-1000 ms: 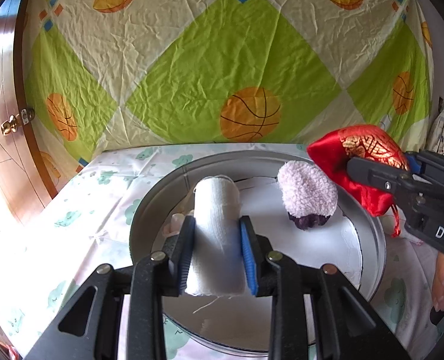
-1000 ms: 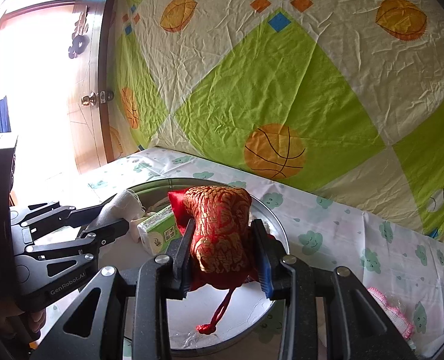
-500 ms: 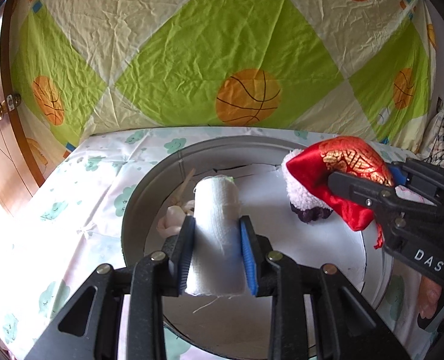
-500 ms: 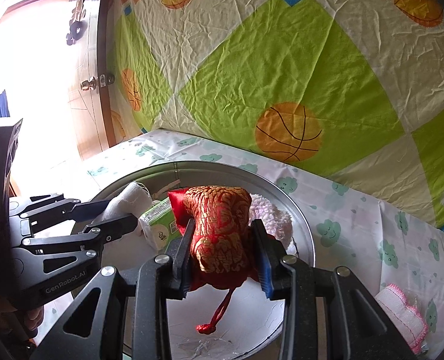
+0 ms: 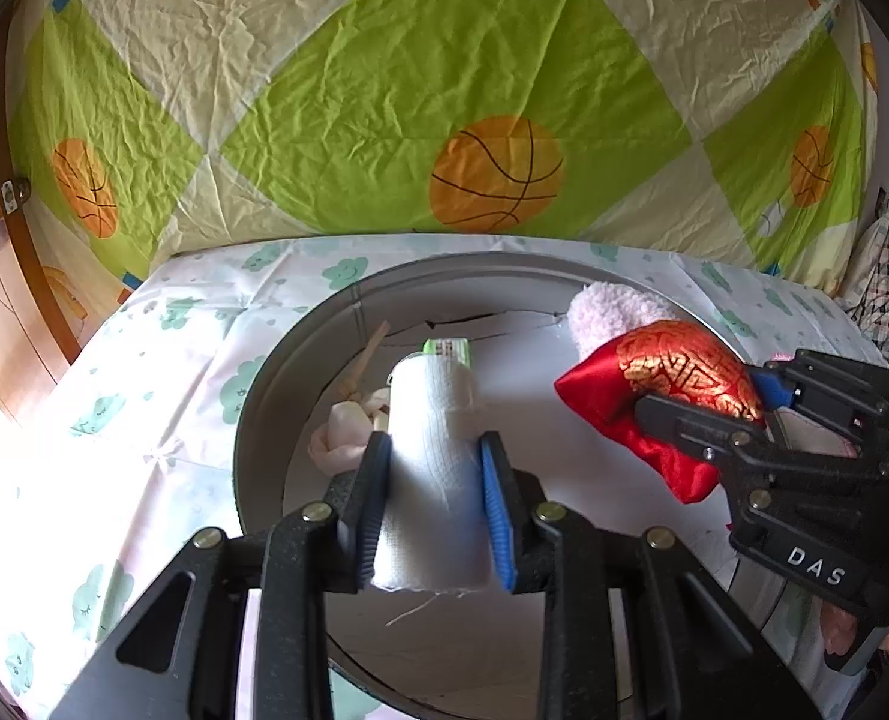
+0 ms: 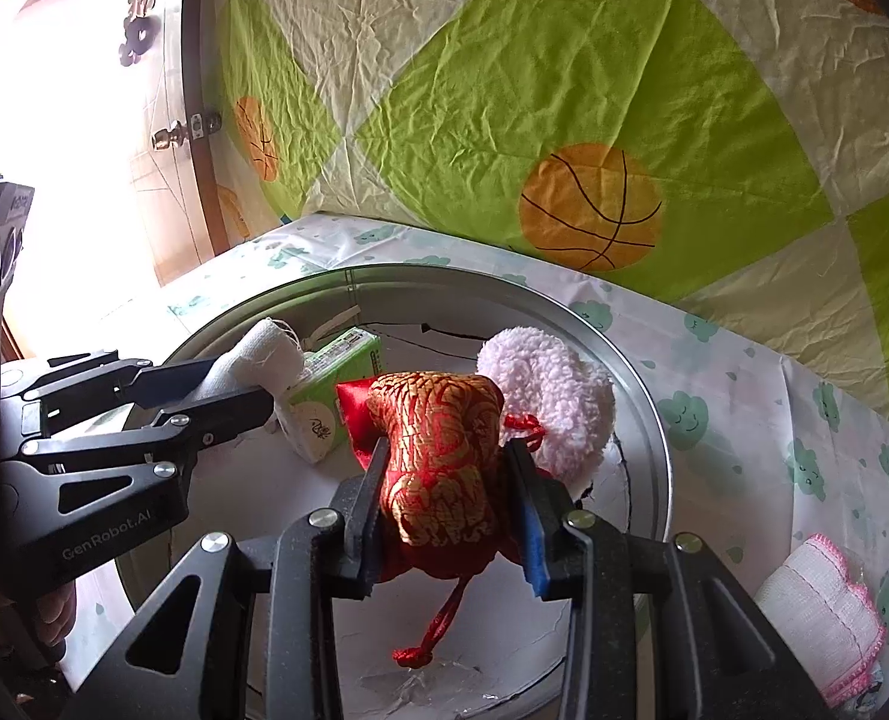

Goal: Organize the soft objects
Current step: 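Open both tools to drop the white roll and red pouch into the tin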

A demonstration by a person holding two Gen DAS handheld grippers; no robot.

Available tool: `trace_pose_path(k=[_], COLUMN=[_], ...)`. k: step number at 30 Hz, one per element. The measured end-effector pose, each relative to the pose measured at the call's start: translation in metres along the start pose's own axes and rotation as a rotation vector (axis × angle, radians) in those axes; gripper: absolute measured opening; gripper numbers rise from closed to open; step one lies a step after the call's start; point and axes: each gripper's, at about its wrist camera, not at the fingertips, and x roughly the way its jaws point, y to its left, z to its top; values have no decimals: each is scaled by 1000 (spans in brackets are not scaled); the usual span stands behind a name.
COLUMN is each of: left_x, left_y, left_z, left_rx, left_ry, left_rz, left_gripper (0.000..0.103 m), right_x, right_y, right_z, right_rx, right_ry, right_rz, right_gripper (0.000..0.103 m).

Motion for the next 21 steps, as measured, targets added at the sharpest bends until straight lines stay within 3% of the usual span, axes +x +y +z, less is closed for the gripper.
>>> trace_pose_path(k=[4,7,8,10,21], left_x=[1,1,0,-2,-34], left_y=[-2,-5,-7,-9,-21], left_z=[-1,-1,-1,-2,-6], left_rx=[12,22,27,31,23], left_ry=[0,2,-4,-16,-127], left_rz=[2,7,17,33,63], left_gripper=[29,33,45,58,81], right_x=[1,2,3,-1,-42], right_y=[0,-1,-2,-4,-17], right_z=[-2,-4,-4,-5,-18], right_rx=[3,5,7,16,49], right_ry=[5,18,18,-2,-88], right_rz=[2,-2,-5,-12,-45], right_gripper=[39,48,61,72,72])
